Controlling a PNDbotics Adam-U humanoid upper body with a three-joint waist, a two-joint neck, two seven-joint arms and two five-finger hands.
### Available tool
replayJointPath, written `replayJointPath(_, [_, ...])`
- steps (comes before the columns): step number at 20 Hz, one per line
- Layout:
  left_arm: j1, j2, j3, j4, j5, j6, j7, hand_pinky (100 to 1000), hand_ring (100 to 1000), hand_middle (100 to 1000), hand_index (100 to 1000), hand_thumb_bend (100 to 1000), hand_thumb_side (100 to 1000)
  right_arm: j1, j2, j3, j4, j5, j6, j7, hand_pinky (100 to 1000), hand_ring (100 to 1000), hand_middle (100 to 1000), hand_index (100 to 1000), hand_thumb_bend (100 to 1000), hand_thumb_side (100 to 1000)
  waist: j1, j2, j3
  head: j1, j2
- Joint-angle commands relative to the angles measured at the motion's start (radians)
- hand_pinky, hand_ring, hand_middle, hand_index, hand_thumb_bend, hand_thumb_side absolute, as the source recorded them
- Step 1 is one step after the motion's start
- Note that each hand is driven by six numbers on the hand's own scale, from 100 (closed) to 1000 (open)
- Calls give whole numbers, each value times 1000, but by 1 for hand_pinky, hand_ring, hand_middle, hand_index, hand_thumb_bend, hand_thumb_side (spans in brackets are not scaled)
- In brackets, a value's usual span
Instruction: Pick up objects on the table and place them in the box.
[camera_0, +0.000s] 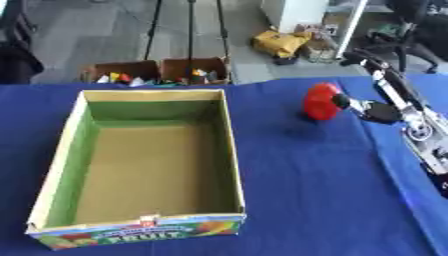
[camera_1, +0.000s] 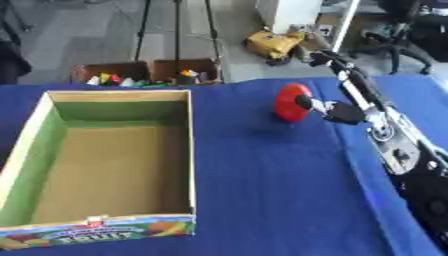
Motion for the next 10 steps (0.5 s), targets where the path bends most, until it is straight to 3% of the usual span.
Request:
replayJointPath(1, [-5, 14, 8, -19, -1, -82, -90, 567, 716, 684, 901, 100, 801, -17, -28, 2, -19, 6, -4, 2, 924, 1000, 792, 1000, 713, 929, -4, -18, 5, -9, -15])
replayJointPath(10, [-6, 6, 8, -12, 0, -95, -107, 564, 713, 683, 899, 100, 803, -18, -14, 6, 3, 47, -5, 9, 919, 1000, 787, 1000, 719, 893, -4, 10, 29, -29, -41])
